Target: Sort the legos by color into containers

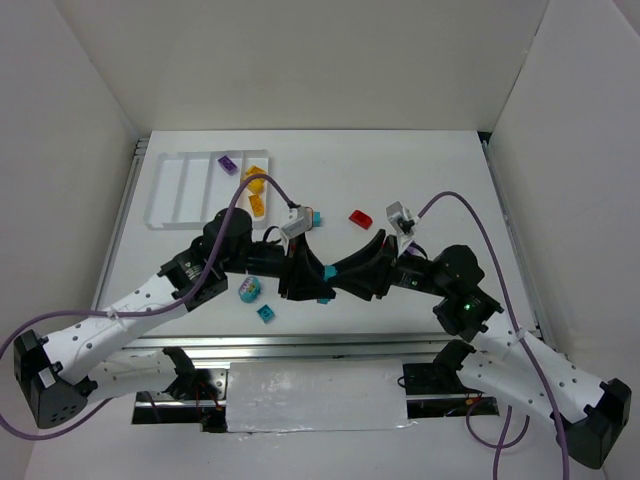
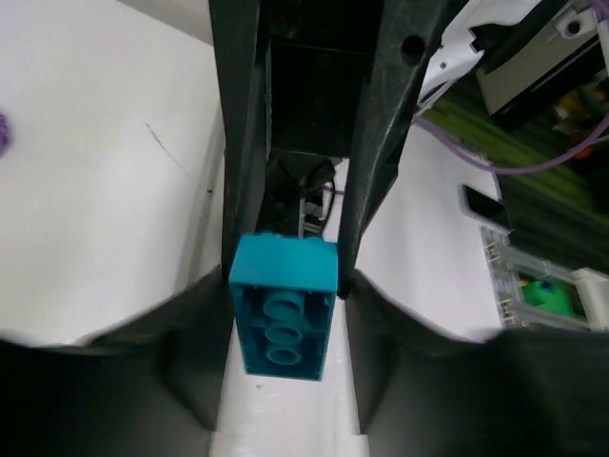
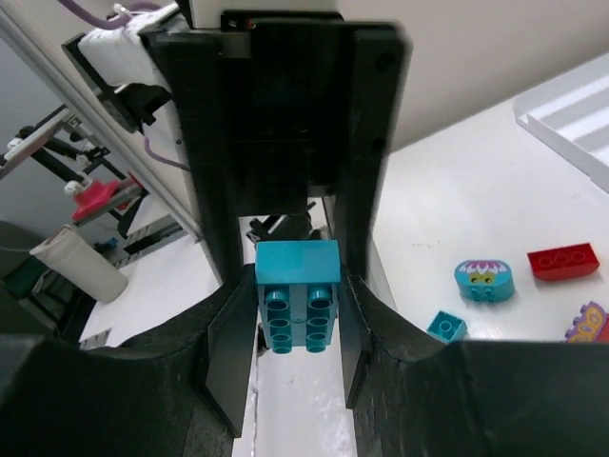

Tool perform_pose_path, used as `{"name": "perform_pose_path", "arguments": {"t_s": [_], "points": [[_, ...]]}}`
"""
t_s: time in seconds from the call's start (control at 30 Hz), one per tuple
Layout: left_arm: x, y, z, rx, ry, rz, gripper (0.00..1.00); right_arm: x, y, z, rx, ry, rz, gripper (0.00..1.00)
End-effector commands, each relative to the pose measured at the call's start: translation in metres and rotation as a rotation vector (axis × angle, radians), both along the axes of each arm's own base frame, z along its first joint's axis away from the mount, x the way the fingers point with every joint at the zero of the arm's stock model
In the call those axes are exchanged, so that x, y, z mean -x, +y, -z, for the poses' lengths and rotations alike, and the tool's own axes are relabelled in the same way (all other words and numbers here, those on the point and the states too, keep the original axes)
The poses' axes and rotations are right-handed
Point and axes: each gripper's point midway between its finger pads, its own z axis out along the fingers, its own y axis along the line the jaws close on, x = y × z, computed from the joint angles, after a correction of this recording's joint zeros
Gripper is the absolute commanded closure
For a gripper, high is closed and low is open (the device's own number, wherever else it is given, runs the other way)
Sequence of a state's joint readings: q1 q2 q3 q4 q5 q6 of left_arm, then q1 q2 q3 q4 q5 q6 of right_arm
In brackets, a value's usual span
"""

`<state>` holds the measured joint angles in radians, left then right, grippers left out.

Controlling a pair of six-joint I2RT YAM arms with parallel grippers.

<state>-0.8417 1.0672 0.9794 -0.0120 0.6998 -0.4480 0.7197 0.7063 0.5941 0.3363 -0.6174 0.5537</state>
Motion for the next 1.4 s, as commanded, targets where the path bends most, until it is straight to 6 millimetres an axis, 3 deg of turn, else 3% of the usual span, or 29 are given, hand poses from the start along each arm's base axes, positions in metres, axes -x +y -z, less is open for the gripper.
{"name": "perform_pose_path", "arguments": {"t_s": [0.0,0.03,0.07,0.1,0.2,0.23,0.3,0.33,0.4,0.43,0.5,0.53,0.6,0.67,0.7,0.73,0.77,0.8,0.83,0.87,0.9,1.0,1.03,1.07,1.1,1.13,1.17,1.27,1.37], "points": [[0.018,-0.001,-0.029,0.118,-0.084,0.107,0.67,-0.006,-0.003,-0.035,-0.071,-0.104,0.038,1.00],[0.019,0.000,-0.030,0.120,-0.087,0.104,0.78,-0.008,-0.003,-0.034,-0.069,-0.104,0.043,1.00],[0.017,0.000,-0.031,0.120,-0.093,0.092,0.94,-0.009,-0.004,-0.034,-0.067,-0.105,0.047,1.00],[0.017,0.002,-0.033,0.122,-0.108,0.086,1.00,-0.010,-0.005,-0.034,-0.069,-0.106,0.054,1.00],[0.013,0.004,-0.034,0.116,-0.129,0.064,1.00,-0.015,-0.009,-0.036,-0.076,-0.104,0.078,1.00],[0.008,0.004,-0.034,0.108,-0.127,0.040,1.00,-0.018,-0.010,-0.036,-0.075,-0.100,0.090,0.76],[-0.007,0.006,-0.035,0.073,-0.116,-0.040,1.00,-0.027,-0.015,-0.034,-0.068,-0.070,0.134,0.18],[-0.020,0.009,-0.031,0.043,-0.101,-0.095,1.00,-0.031,-0.019,-0.034,-0.068,-0.062,0.162,0.01],[-0.049,0.019,-0.023,-0.031,-0.050,-0.220,1.00,-0.048,-0.029,-0.027,-0.057,-0.005,0.269,0.00],[-0.084,0.036,-0.019,-0.056,-0.027,-0.362,1.00,-0.056,-0.040,-0.028,-0.061,0.006,0.329,0.00],[-0.131,0.060,-0.009,-0.115,0.075,-0.546,1.00,-0.071,-0.052,-0.013,-0.037,0.085,0.435,0.00],[-0.168,0.099,0.010,-0.187,0.159,-0.728,1.00,-0.084,-0.067,-0.012,-0.056,0.121,0.547,0.00],[-0.214,0.134,0.030,-0.268,0.260,-0.921,1.00,-0.093,-0.079,0.001,-0.033,0.174,0.640,0.00],[-0.255,0.199,0.054,-0.381,0.332,-1.218,1.00,-0.094,-0.082,0.011,-0.009,0.215,0.658,0.00],[-0.279,0.215,0.065,-0.425,0.356,-1.293,1.00,-0.093,-0.082,0.013,-0.004,0.222,0.657,0.00],[-0.297,0.257,0.076,-0.466,0.399,-1.460,1.00,-0.090,-0.080,0.015,0.002,0.224,0.639,0.00],[-0.315,0.276,0.065,-0.448,0.405,-1.541,1.00,-0.089,-0.080,0.019,0.009,0.229,0.632,0.00],[-0.334,0.304,0.100,-0.503,0.502,-1.615,1.00,-0.086,-0.078,0.020,0.009,0.227,0.615,0.00],[-0.348,0.314,0.106,-0.502,0.527,-1.635,1.00,-0.083,-0.078,0.027,0.030,0.244,0.606,0.00],[-0.376,0.324,0.117,-0.503,0.541,-1.655,1.00,-0.081,-0.078,0.029,0.036,0.245,0.599,0.00],[-0.389,0.346,0.122,-0.499,0.558,-1.705,1.00,-0.077,-0.078,0.029,0.036,0.243,0.588,0.00],[-0.426,0.385,0.140,-0.520,0.595,-1.790,1.00,-0.068,-0.076,0.036,0.057,0.245,0.550,0.00],[-0.440,0.395,0.129,-0.495,0.564,-1.814,1.00,-0.066,-0.075,0.041,0.070,0.255,0.540,0.00],[-0.449,0.400,0.153,-0.521,0.587,-1.807,1.00,-0.065,-0.075,0.043,0.077,0.256,0.535,0.00],[-0.454,0.412,0.158,-0.524,0.586,-1.820,1.00,-0.063,-0.074,0.045,0.084,0.257,0.526,0.00],[-0.461,0.417,0.160,-0.522,0.569,-1.825,0.98,-0.063,-0.073,0.048,0.088,0.263,0.520,0.00],[-0.470,0.423,0.177,-0.519,0.571,-1.819,0.95,-0.062,-0.072,0.049,0.090,0.267,0.509,0.00],[-0.479,0.425,0.204,-0.551,0.548,-1.782,0.93,-0.061,-0.067,0.054,0.104,0.269,0.480,0.00],[-0.485,0.424,0.216,-0.542,0.522,-1.760,0.87,-0.064,-0.063,0.058,0.128,0.278,0.472,0.00]]}}
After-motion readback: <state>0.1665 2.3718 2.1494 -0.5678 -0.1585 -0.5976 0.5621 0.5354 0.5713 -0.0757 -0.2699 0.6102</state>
